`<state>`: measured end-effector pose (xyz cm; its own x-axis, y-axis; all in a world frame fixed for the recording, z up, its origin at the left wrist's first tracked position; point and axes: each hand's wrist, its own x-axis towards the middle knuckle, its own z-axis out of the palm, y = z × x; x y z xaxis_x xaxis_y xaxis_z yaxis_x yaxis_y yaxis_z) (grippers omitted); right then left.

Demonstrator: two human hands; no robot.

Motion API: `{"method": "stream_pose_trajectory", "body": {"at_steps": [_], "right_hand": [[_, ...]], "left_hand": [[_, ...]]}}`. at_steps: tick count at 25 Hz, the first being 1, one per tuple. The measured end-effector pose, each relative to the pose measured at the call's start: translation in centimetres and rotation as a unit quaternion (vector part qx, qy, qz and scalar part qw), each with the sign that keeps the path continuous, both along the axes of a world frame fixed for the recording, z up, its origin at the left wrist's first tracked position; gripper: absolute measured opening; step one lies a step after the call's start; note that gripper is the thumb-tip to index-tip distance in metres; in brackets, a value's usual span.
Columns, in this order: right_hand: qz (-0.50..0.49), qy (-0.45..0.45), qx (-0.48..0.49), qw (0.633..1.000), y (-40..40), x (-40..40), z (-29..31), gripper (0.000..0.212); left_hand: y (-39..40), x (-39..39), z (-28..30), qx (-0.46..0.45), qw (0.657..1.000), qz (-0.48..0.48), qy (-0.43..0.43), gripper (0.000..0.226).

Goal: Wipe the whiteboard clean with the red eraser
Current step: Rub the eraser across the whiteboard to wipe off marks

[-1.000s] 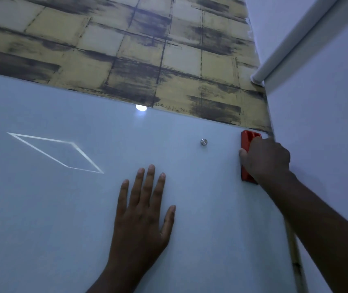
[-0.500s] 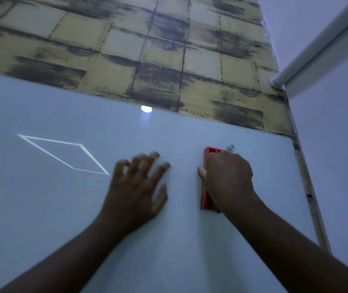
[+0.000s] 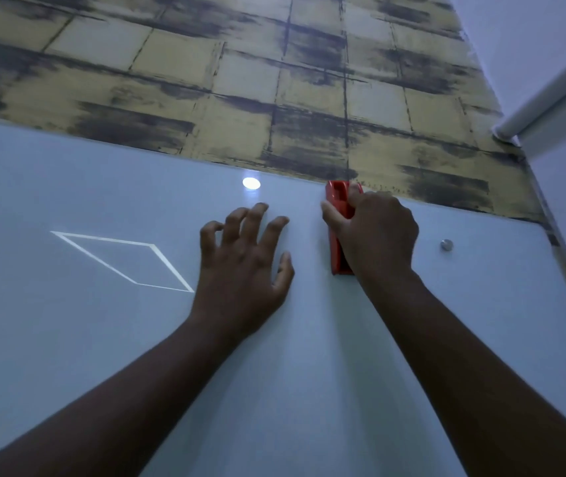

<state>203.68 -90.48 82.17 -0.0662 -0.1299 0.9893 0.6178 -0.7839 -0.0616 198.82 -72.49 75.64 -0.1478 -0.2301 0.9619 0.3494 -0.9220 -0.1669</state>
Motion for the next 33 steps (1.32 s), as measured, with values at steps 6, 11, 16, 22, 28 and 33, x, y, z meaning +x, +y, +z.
{"method": "stream_pose_trajectory", "body": {"at_steps": [6,11,16,22,28,33], "right_hand": [[0.030,-0.050,-0.034,0.998,7.6,-4.7,1.2,0.056],[0.051,-0.068,-0.033,0.996,11.0,-5.9,1.2,0.054],[0.068,-0.096,-0.088,0.989,14.5,-8.5,-0.6,0.061],[0.092,-0.066,-0.084,0.990,16.9,-10.0,-3.5,0.072],[0.088,-0.041,-0.112,0.989,15.8,-10.1,-6.7,0.069],[0.053,-0.006,-0.107,0.993,12.2,-8.1,-8.7,0.062]], "left_hand": [[3.1,-1.8,-0.7,0.043,0.999,0.005,0.016,0.066],[8.7,-5.7,-0.6,0.007,1.000,0.023,0.014,0.068],[12.7,-8.4,-0.9,-0.012,1.000,0.023,0.008,0.069],[14.9,-9.6,-2.2,-0.017,1.000,0.020,0.002,0.069],[15.9,-9.7,-4.7,-0.023,0.999,-0.008,0.025,0.070],[16.0,-10.4,-6.8,-0.018,0.999,-0.037,0.022,0.066]]}}
